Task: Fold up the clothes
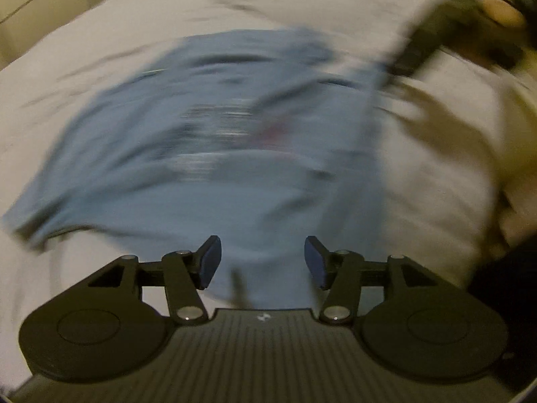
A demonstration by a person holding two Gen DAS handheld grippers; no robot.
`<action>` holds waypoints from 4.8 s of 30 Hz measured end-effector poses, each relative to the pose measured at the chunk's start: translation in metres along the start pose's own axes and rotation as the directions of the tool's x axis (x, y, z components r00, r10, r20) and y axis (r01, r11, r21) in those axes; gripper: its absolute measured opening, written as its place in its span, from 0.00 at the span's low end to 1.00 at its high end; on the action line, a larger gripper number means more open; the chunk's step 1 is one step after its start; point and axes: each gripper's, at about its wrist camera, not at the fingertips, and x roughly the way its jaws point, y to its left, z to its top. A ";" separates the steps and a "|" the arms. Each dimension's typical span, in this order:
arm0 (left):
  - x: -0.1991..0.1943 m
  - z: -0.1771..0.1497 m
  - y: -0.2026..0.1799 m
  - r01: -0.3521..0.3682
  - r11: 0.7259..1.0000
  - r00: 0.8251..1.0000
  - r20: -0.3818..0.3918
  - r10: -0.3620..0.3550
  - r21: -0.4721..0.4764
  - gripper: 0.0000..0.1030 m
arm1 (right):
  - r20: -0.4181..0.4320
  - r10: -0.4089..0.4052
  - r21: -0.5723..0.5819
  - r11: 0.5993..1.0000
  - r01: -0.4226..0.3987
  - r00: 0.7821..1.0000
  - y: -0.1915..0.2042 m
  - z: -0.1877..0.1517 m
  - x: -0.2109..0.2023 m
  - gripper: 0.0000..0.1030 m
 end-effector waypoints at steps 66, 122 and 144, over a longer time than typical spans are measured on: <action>-0.088 -0.080 -0.011 -0.278 0.955 0.951 -0.166 0.259 -0.101 0.02 | 0.047 0.118 0.051 0.991 -0.120 0.992 -0.010 -0.061 0.013 0.01; 0.047 0.103 0.233 -0.313 0.929 0.949 -0.043 0.311 -0.196 0.38 | 0.183 -0.007 -0.165 0.986 0.038 0.983 -0.080 0.149 0.025 0.31; 0.154 0.133 0.319 -0.025 0.991 0.998 -0.063 0.017 -0.132 0.00 | 0.027 0.082 -0.364 0.929 -0.066 0.996 -0.031 0.245 0.140 0.00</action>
